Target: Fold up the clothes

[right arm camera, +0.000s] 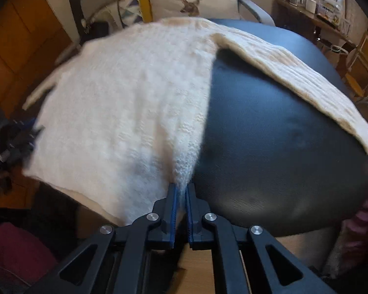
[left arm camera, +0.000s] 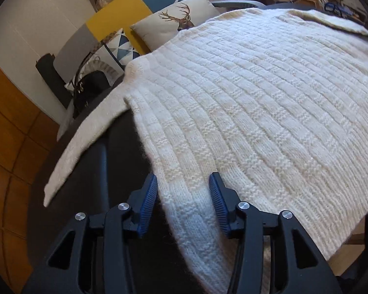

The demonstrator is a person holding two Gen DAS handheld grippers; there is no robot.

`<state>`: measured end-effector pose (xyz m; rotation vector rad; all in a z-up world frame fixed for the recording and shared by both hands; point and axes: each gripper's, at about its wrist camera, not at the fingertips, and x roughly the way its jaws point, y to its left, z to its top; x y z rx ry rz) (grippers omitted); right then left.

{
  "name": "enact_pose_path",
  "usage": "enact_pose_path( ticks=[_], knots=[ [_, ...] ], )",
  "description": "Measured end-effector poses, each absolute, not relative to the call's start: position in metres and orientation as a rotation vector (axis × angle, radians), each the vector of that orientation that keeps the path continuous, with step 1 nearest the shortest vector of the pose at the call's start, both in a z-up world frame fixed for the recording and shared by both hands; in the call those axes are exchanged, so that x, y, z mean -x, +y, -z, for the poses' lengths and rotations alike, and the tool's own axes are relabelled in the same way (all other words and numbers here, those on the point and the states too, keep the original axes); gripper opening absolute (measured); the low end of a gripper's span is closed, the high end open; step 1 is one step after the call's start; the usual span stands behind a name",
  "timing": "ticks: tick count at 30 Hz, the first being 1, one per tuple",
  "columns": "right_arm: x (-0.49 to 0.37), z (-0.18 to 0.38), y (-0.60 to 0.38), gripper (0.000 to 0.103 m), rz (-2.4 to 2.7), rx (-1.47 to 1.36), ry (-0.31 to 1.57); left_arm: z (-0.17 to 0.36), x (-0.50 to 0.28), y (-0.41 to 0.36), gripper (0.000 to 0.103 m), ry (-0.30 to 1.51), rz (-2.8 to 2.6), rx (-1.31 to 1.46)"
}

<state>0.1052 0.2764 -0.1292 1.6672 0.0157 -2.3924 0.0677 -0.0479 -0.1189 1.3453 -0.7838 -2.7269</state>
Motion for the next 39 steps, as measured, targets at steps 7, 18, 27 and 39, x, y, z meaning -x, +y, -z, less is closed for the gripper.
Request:
enact_pose_path(
  ticks=[7,18,27,39],
  knots=[
    [-0.121,0.108,0.287,0.025,2.337,-1.466,-0.296,0.092,-0.079,-0.069,0.052,-0.266,2.839,-1.507],
    [-0.142,0.139,0.172,0.028,2.259,-1.448,0.474,0.074,-0.098,-0.055,0.052,0.215,2.941,-1.567],
    [-0.138,0.145,0.159,0.014,2.451,-1.348,0.745,0.077,-0.091,-0.025,0.052,0.066,2.963,-1.650],
    [-0.132,0.145,0.168,0.019,2.446,-1.406,0.457,0.098,-0.080,-0.023,0.052,0.081,2.897,-1.749]
  ],
)
